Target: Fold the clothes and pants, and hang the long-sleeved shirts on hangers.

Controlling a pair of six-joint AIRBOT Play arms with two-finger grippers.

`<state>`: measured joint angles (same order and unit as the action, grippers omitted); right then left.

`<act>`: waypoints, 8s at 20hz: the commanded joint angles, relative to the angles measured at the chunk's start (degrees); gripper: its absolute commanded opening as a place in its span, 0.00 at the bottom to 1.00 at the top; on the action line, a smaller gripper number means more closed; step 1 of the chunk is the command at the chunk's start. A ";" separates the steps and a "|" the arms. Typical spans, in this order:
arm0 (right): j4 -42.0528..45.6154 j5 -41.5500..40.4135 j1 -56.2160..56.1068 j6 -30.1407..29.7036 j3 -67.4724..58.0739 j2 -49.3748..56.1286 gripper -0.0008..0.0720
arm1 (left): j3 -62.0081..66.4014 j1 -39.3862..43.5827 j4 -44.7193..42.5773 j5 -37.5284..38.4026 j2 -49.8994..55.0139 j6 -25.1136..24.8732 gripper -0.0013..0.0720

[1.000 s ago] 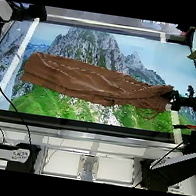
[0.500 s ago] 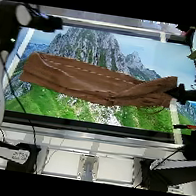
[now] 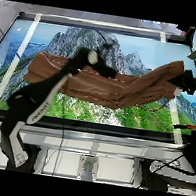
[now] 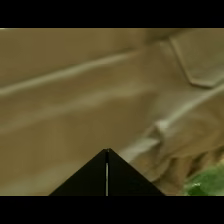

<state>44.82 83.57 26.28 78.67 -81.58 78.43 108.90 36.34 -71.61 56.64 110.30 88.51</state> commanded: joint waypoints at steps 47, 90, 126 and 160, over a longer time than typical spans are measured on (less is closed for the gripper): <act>-15.65 -23.93 -23.63 0.52 6.60 29.97 0.93 | -0.85 -33.33 -2.05 24.63 -21.70 -8.07 0.03; 8.11 -24.68 -27.74 26.82 -2.62 -4.15 0.07 | -24.74 -1.86 15.23 -22.88 -5.35 -4.92 0.03; 39.47 6.16 -43.19 20.37 -31.80 19.67 0.84 | -23.61 -42.53 14.38 11.47 -36.22 -11.87 0.03; -13.73 2.73 -28.20 6.25 -34.18 41.11 0.07 | -23.61 -42.51 14.62 12.04 -36.22 -11.89 0.03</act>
<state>29.56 86.11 -4.93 83.29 -111.55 122.83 85.32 -6.15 -56.99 68.51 74.11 76.64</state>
